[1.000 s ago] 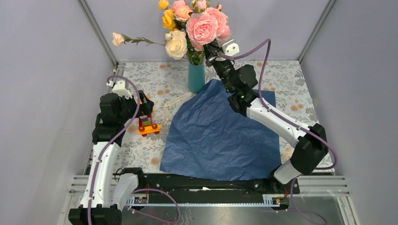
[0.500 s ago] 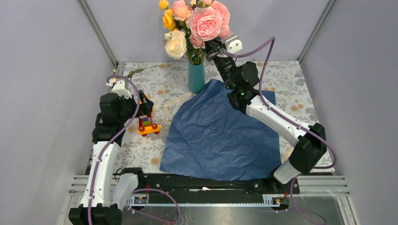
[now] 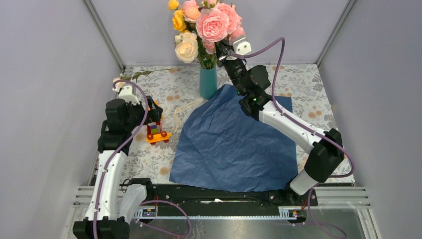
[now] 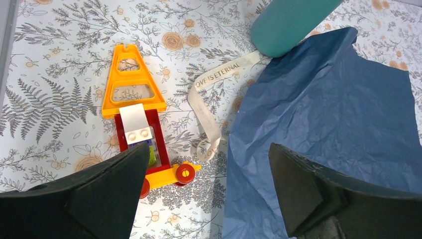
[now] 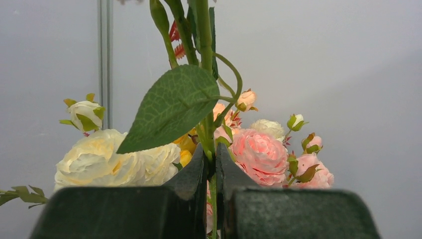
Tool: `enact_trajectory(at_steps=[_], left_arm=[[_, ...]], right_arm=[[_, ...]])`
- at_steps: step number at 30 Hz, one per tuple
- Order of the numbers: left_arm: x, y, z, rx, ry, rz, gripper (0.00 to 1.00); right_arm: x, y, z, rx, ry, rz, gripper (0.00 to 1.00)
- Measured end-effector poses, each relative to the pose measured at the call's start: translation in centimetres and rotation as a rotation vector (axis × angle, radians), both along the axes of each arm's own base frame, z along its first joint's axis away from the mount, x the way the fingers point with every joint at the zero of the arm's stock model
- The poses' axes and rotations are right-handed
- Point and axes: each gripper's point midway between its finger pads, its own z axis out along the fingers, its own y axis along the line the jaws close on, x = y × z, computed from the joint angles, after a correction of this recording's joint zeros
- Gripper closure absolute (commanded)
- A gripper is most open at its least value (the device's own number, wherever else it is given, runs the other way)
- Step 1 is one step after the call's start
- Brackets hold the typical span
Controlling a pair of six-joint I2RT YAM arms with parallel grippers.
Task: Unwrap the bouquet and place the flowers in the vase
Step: Insert the fake flower into the vase.
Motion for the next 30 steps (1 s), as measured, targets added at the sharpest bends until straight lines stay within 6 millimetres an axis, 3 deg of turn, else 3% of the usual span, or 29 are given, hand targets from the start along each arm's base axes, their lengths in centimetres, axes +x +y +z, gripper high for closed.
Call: enact_trajectory(at_steps=[6, 13, 21, 25, 30], left_arm=[[0.0, 0.2, 0.0, -0.018, 0.005, 0.023, 0.01], [0.4, 0.5, 0.5, -0.104, 0.003, 0.093, 0.01], [2.7, -1.7, 4.7, -0.378, -0.143, 0.089, 0.01], [4.8, -1.9, 7.2, -0.52, -0.221, 0.11, 0.02], [7.8, -1.8, 8.9, -0.681, -0.275, 0.147, 0.15]], right_arm=[[0.4, 0.1, -0.5, -0.003, 0.01, -0.007, 1.0], [1.5, 1.2, -2.7, -0.035, 0.045, -0.007, 1.0], [2.0, 1.5, -3.9, -0.056, 0.074, -0.013, 1.0], [2.0, 1.6, -4.0, -0.052, 0.079, -0.009, 1.0], [2.1, 1.7, -5.2, -0.059, 0.098, -0.006, 1.0]])
